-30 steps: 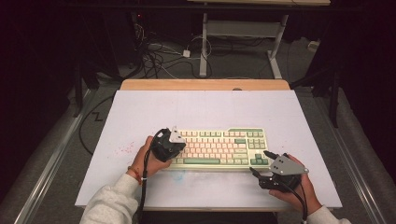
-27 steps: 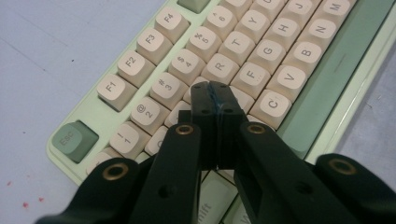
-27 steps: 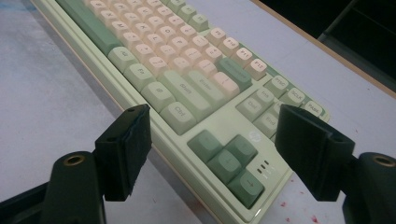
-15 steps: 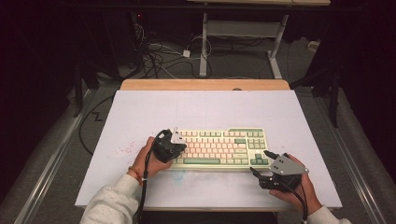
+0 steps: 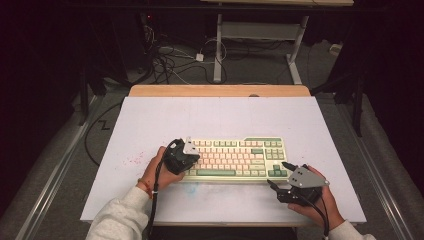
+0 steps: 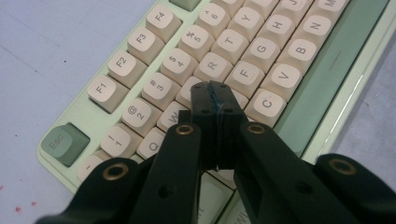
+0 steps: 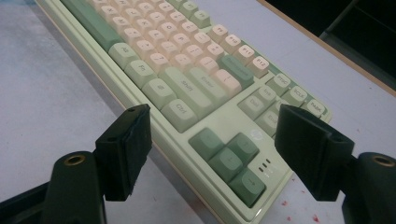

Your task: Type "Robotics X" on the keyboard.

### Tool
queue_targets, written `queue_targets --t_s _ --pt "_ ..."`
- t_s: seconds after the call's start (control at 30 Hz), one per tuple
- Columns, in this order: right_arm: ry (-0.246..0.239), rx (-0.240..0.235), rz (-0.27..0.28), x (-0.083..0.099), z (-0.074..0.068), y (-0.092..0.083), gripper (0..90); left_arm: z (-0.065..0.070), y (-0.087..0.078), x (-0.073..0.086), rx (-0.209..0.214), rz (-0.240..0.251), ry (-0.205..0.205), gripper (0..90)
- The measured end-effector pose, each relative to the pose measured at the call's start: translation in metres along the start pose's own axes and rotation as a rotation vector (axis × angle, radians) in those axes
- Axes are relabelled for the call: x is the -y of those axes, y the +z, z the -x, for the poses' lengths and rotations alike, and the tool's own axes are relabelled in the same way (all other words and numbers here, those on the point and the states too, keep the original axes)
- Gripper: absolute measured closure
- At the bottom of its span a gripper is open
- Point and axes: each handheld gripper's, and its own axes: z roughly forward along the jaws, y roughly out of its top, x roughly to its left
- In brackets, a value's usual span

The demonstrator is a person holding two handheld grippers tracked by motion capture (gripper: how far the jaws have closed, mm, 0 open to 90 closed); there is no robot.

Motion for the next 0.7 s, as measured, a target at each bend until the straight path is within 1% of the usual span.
queue_targets --t_s 0.23,0.33,0.43,0.5,0.7 --pt "-0.002 -0.001 -0.005 -0.0002 -0.0007 0.0005 27.5 -0.0010 0.0001 0.0003 -0.006 -0.001 -0.002 86.4" --pt "-0.003 -0.001 -0.004 -0.0003 -0.0008 0.0003 27.5 -0.0005 0.0014 0.0008 0.001 -0.005 -0.004 86.8" --pt "-0.011 -0.002 -0.011 0.0005 -0.0004 0.0011 27.5 0.0007 0.0029 0.0010 -0.005 -0.007 0.002 87.2" --pt "-0.005 0.000 -0.009 0.0003 -0.0002 0.0010 27.5 0.0006 0.0016 0.0008 -0.002 -0.002 0.003 86.7" --pt "-0.003 0.004 -0.005 0.0001 0.0005 -0.0002 27.5 0.0001 -0.0049 -0.0008 -0.026 0.025 0.009 85.7"
